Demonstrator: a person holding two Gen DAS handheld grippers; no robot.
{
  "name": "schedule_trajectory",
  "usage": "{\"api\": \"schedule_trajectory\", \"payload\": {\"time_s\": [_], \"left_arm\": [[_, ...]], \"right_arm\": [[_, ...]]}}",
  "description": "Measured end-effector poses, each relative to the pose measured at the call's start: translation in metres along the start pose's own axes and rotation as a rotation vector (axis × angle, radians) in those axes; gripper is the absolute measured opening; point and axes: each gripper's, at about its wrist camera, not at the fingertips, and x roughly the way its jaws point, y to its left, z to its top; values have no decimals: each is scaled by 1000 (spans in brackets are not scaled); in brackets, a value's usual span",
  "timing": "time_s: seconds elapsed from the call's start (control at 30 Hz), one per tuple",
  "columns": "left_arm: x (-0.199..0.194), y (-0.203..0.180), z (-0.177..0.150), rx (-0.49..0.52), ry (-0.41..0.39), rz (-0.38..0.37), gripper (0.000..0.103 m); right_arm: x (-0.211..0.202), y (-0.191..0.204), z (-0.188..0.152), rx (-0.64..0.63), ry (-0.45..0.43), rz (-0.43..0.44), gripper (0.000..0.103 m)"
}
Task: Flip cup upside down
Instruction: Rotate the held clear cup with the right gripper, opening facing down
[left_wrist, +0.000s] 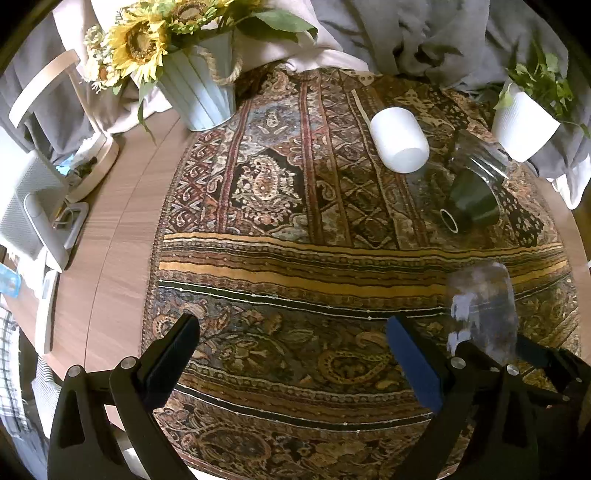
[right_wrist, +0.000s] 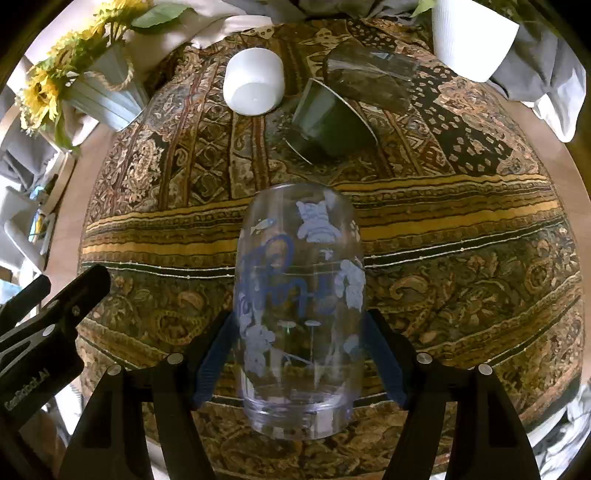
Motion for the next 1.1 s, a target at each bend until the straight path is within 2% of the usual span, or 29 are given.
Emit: {"api": "schedule_trajectory", "payload": {"time_s": [0.13, 0.47, 0.8, 1.1], "left_arm": [[-5, -3, -2, -2, 1, -7, 103], [-25, -21, -3, 27, -26, -41, 103], [-26, -64, 3, 88, -17, -106, 103], [-10, -103, 7, 123, 39, -164, 101]], "right_arm": [[-14, -3, -1, 23, -51, -19, 76], [-51, -21, -5, 41, -109, -30, 76], [-65, -60, -6, 112, -128, -52, 76], [-63, -98, -5, 159, -114, -59, 76]]}}
